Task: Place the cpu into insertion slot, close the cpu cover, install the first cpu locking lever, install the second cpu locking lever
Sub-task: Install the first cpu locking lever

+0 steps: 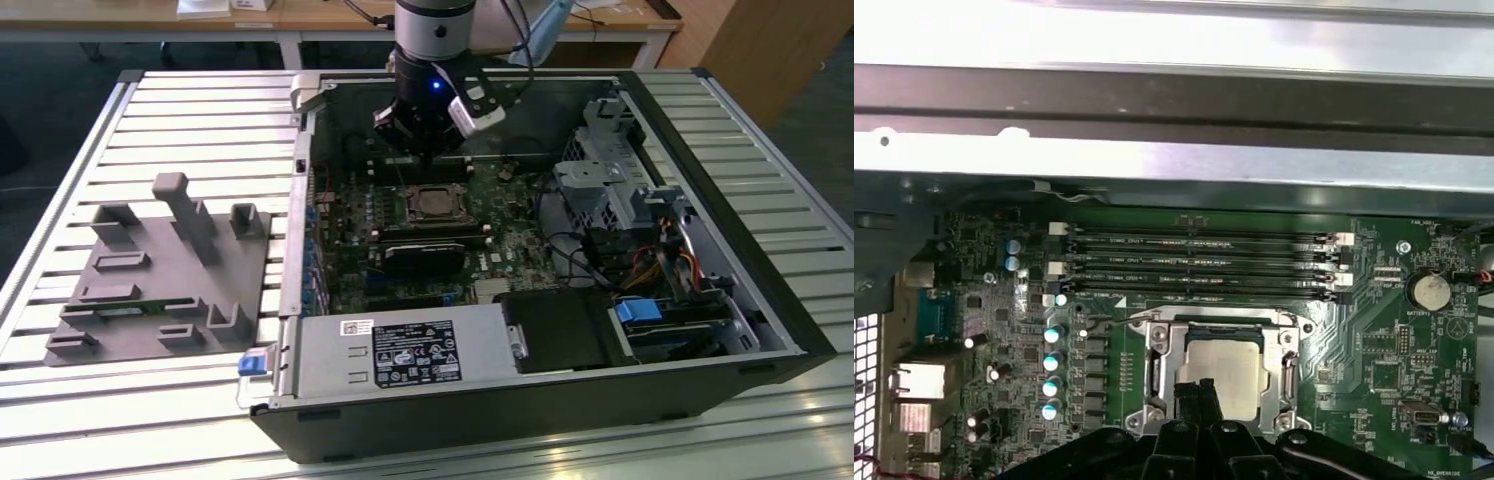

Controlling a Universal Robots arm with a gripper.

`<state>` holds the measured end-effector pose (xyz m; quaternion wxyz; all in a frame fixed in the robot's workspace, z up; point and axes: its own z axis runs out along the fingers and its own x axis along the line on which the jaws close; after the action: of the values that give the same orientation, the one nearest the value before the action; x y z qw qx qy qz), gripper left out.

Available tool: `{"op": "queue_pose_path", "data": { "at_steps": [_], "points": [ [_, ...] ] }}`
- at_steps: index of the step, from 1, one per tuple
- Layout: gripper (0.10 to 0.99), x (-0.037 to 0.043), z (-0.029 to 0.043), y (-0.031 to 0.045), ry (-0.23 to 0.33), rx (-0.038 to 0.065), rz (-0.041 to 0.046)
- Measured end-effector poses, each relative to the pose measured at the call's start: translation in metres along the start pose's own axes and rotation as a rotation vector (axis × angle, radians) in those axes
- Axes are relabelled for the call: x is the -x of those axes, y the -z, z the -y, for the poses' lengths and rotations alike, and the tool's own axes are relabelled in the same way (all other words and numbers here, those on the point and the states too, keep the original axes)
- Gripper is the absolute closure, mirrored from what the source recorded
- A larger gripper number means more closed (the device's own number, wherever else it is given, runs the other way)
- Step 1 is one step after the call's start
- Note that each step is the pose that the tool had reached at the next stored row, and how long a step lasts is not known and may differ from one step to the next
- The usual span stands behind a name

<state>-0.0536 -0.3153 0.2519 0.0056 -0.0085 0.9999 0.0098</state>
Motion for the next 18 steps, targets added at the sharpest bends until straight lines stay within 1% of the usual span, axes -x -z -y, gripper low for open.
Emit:
{"op": "queue_pose_path", "data": {
  "at_steps": [2, 3, 10, 18],
  "points": [
    [0.98, -0.0015, -0.0001, 0.0, 0.0, 0.0, 0.0039],
    [0.98, -0.0021, -0.0001, -0.0001, 0.0, 0.0, 0.0043],
    [0.98, -0.0097, -0.0002, 0.0001, 0.0, 0.0, 0.0043],
    [0.98, -0.0182, -0.0004, 0.002, 0.0, 0.0, 0.005]
  ]
}}
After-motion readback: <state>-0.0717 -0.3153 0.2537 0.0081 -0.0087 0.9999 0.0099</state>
